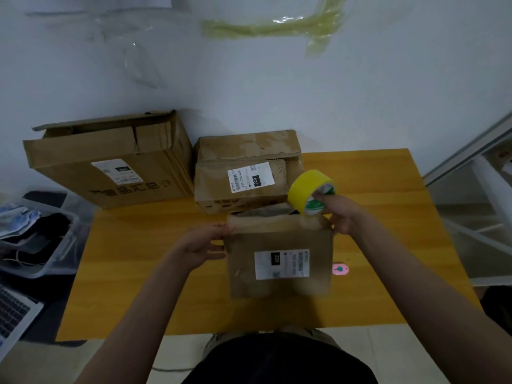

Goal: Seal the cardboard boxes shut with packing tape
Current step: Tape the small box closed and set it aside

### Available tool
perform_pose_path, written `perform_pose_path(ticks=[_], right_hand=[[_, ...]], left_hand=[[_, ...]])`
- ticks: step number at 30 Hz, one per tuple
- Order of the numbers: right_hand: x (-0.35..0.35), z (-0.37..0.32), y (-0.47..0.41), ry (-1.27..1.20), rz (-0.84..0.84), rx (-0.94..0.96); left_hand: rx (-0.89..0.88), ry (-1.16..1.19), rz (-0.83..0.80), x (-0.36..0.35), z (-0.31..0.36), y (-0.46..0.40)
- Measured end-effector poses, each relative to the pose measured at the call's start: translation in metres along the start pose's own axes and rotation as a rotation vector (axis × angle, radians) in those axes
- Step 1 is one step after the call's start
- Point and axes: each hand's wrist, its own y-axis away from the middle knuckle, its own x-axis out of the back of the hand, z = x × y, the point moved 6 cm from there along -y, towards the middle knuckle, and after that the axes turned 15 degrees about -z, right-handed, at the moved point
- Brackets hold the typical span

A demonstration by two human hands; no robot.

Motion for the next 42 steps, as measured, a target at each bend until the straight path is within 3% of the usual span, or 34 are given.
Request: perform_pose_path(ticks=[10, 25, 32, 37, 42], right_hand=[[0.015, -0.009, -0.048, -0.158, 0.126, 0.004], [0.015, 0.016, -0.068, -0.289, 0.117, 0.097], [0.016, 0.012, -0.066, -0.184, 0.191, 0.232], [-0.004, -0.022, -0.045, 0.058, 0.262, 0.41], [-0.035, -0.039, -0.035, 0.183, 0.148, 0.518]], left_hand=[[-0.042, 0.131, -0.004, 0.001, 0.044, -0.055], [0.024, 0.199, 0.074, 0.014, 0.041, -0.08], [-0.002, 0.197, 0.086, 0.016, 0.039, -0.068], [-0.123, 0.236, 0.204, 0.026, 0.012, -0.038], [-0.208, 0.283, 0.263, 0.035, -0.023, -0.012]])
